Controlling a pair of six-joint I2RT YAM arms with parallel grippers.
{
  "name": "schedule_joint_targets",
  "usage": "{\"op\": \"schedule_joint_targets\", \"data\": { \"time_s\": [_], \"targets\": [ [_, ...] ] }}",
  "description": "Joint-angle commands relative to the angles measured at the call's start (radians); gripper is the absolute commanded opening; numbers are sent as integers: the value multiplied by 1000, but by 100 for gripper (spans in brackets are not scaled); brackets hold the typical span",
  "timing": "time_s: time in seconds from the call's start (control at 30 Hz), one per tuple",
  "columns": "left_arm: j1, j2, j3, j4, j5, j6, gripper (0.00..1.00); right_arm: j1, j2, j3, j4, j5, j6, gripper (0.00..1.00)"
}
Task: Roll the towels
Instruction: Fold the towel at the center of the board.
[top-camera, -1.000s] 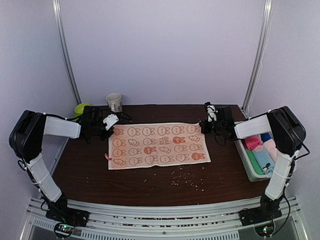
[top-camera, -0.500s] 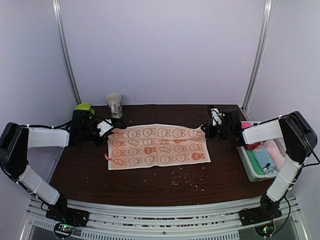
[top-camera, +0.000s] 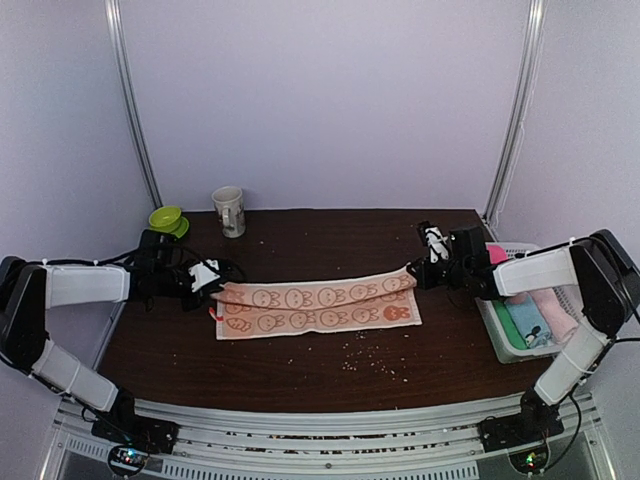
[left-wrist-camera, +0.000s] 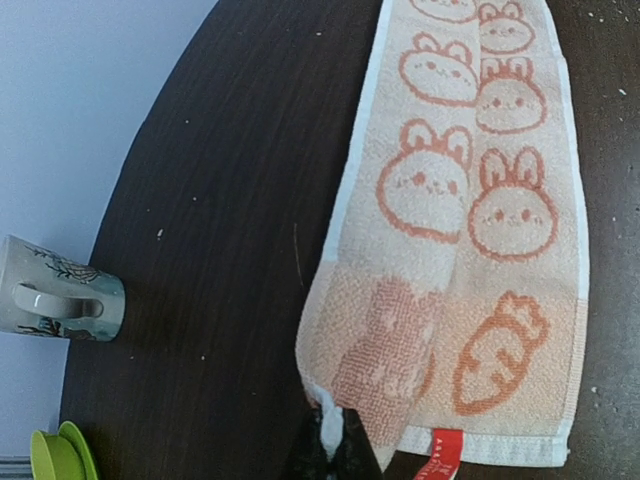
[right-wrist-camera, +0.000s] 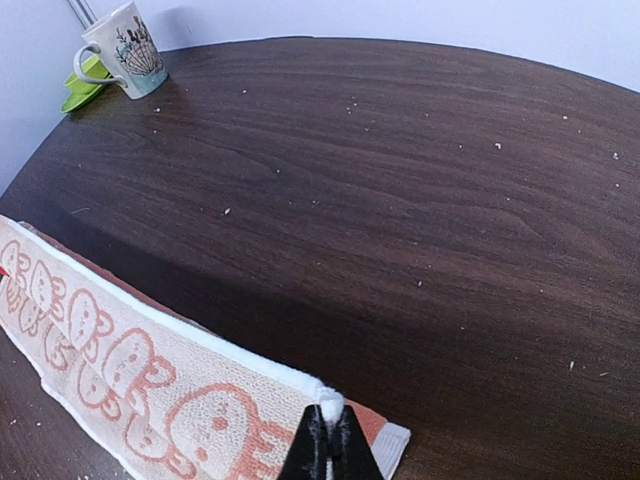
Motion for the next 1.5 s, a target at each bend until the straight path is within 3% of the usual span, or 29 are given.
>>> {"op": "schedule_joint_targets", "data": {
  "time_s": [0.0, 0.27, 0.47, 0.73, 1.03, 1.47],
  "targets": [
    [9, -26, -32, -48, 39, 55, 0, -5, -32, -21, -32, 29, -34, 0],
    [9, -22, -46, -83, 59, 84, 0, -5, -5, 6, -73, 50, -36, 0],
    [9, 17, -49, -92, 51, 116, 6, -4, 11, 22, -126, 45, -45, 7],
    [9, 45, -36, -81, 57, 126, 7, 10, 48, 69, -157, 46, -53, 5],
    [9, 5, 3, 153, -76, -37, 4, 17, 50, 190, -166, 135, -55, 0],
    [9, 272, 181, 301, -246, -109, 3, 14, 323, 475, -233, 265, -73, 0]
  ]
}}
